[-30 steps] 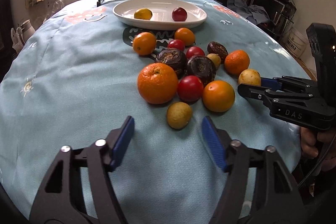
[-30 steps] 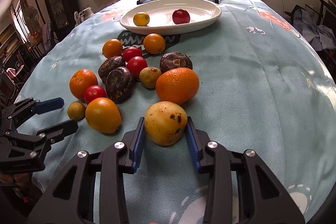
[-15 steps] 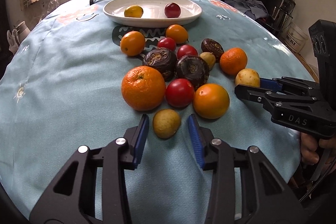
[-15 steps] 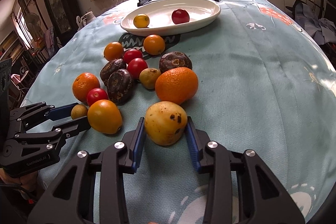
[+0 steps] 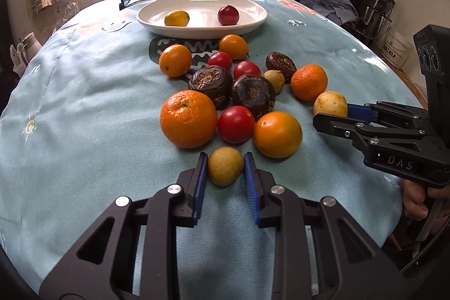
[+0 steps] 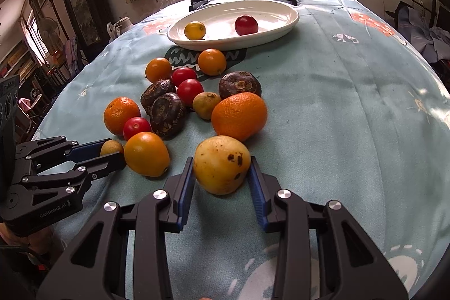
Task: Organize fruits
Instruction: 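Grasp the pale yellow fruit with the right tool while the left tool grasps a small yellow fruit, then place both yellow fruits onto the white plate and open both tools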
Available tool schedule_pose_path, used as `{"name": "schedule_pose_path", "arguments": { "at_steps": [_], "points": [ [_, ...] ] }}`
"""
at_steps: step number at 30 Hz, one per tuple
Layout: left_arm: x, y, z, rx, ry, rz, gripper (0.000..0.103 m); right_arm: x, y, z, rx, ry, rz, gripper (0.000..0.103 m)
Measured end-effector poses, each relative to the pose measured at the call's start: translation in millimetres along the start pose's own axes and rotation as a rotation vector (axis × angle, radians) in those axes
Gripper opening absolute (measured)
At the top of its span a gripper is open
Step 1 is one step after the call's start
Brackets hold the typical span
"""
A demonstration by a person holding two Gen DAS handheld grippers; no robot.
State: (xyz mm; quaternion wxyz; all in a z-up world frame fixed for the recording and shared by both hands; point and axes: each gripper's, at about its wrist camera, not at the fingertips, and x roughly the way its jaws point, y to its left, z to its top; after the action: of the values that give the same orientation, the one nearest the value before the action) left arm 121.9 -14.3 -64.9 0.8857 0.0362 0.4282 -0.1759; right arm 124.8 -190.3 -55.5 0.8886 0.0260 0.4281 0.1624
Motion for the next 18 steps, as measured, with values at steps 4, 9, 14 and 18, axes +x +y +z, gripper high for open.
{"name": "schedule_pose_path", "arguments": {
  "at_steps": [4,9,14,18],
  "points": [
    [-12.4,4.2,2.5,-0.012,-0.027,-0.038,0.026,-6.0,0.1,-1.6,-0.001,-0.01,0.004,0.038],
    [-24.0,9.3,14.7,-0.025,-0.044,-0.077,0.026,-22.6,0.6,10.2,0.01,-0.049,0.06,0.038],
    [-28.6,19.8,63.5,-0.031,-0.09,-0.136,0.026,-32.3,-4.1,64.0,0.009,-0.138,0.106,0.038],
    [-4.8,32.4,118.8,-0.032,-0.109,-0.086,0.026,-3.0,-10.2,115.5,-0.026,-0.158,0.01,0.038]
  ]
}}
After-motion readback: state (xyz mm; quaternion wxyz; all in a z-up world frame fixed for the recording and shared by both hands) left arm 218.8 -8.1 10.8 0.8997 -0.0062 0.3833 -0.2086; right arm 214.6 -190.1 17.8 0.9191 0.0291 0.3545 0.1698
